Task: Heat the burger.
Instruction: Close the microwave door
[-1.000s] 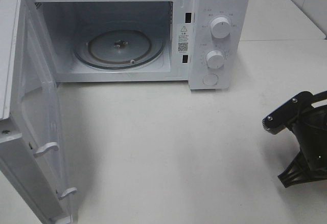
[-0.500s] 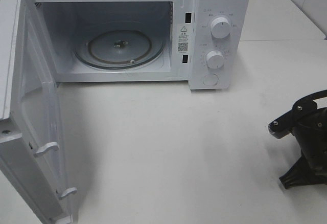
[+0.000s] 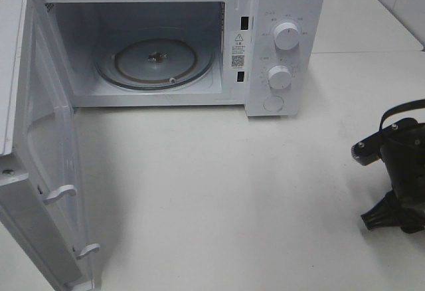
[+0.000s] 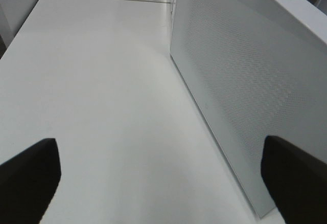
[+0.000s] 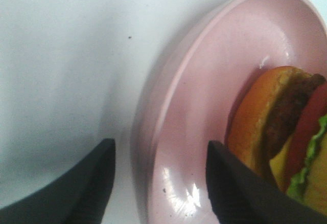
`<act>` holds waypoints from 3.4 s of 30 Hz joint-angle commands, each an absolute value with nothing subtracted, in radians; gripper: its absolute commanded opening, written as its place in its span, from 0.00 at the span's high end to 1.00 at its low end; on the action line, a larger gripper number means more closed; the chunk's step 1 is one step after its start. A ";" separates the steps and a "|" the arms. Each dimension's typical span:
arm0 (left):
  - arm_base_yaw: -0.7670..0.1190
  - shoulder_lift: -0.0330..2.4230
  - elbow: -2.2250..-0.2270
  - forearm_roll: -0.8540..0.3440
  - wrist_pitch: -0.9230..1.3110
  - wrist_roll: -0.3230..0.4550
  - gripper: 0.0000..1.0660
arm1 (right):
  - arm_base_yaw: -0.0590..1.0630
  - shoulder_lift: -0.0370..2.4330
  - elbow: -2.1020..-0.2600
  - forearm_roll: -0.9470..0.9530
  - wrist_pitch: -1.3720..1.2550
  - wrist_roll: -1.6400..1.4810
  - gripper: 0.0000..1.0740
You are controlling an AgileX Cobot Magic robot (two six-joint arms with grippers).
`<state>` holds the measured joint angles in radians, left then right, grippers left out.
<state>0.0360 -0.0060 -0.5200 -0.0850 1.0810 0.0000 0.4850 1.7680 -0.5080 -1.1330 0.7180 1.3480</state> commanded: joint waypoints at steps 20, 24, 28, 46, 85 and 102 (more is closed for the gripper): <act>0.038 -0.009 -0.518 -0.084 1.070 0.000 0.06 | 0.480 1.087 -0.546 -0.433 0.721 0.477 0.25; 0.038 -0.009 -0.518 -0.084 1.070 0.000 0.06 | 0.480 0.975 -0.560 -0.266 0.768 0.336 0.25; 0.038 -0.009 -0.518 -0.084 1.070 0.000 0.06 | 0.480 0.876 -0.609 -0.133 0.857 0.226 0.26; 0.038 -0.009 -0.518 -0.084 1.070 0.000 0.06 | 0.477 0.397 -0.540 -0.116 0.993 0.153 0.28; 0.038 -0.010 -0.518 -0.083 1.070 0.000 0.06 | 0.083 -0.031 -0.499 -0.040 0.994 0.038 0.29; 0.038 -0.010 -0.518 -0.083 1.070 0.000 0.06 | 0.083 -0.031 -0.499 -0.040 0.994 0.038 0.29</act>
<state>0.0360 -0.0060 -0.5200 -0.0850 1.0810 0.0000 0.0900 -0.0040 -0.5050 -0.0400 0.9990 0.0500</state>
